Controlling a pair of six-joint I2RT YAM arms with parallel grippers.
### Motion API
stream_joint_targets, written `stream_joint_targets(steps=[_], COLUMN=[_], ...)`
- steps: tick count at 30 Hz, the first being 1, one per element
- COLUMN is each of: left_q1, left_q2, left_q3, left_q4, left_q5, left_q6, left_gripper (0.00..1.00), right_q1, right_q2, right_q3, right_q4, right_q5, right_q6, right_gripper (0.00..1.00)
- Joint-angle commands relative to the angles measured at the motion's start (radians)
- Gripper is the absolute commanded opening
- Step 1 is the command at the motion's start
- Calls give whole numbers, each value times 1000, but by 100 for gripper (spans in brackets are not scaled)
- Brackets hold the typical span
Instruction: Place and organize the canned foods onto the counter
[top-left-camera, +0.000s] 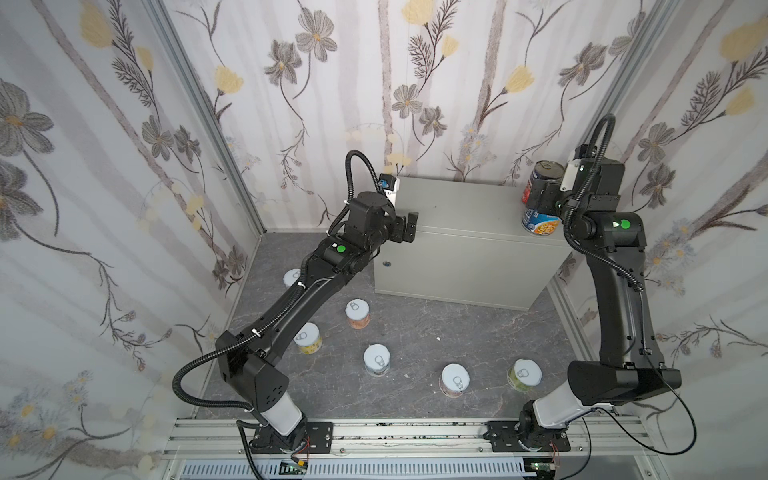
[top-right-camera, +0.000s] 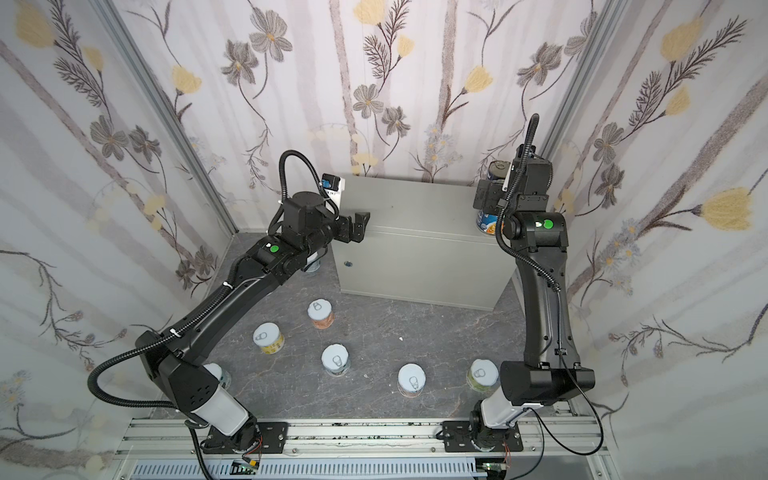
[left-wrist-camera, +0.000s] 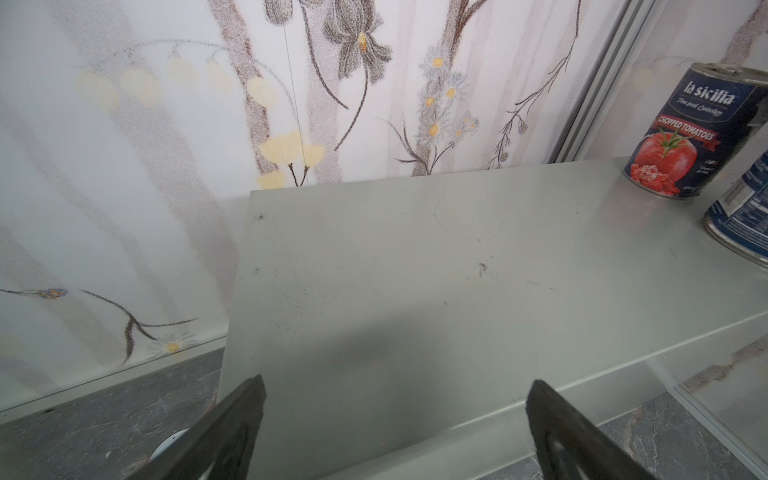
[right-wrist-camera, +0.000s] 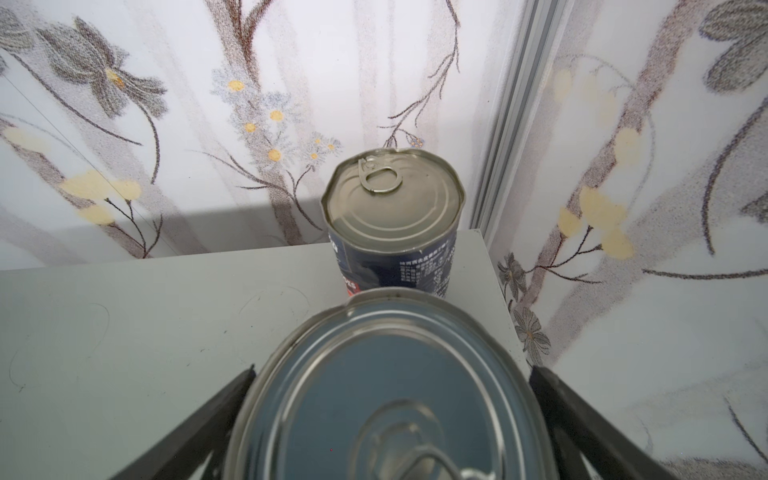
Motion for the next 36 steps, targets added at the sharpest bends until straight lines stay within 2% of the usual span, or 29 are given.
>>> stream_joint_targets(steps=[1, 6, 13, 25, 36], left_q1=[1, 1, 1, 1, 1], left_q2=[-12, -19, -23, -15, -4], left_q3=[-5, -11, -18, -14, -8], left_q4=[24, 24, 24, 25, 24], left_q5=[7, 8, 7, 1, -1], left_q6=[-2, -5, -9, -9, -9], left_gripper=[100, 100, 100, 100, 100], right_q1=[-1, -1, -4, -27, -51], right_q2=[-25, -65, -57, -40, -27], right_q3=[-49, -140, -149, -150, -147], right_q4=[58, 99, 116, 123, 135], right_q5=[2, -7, -10, -16, -36], right_q6=[3, 8, 13, 18, 27], right_gripper=[100, 100, 99, 86, 83])
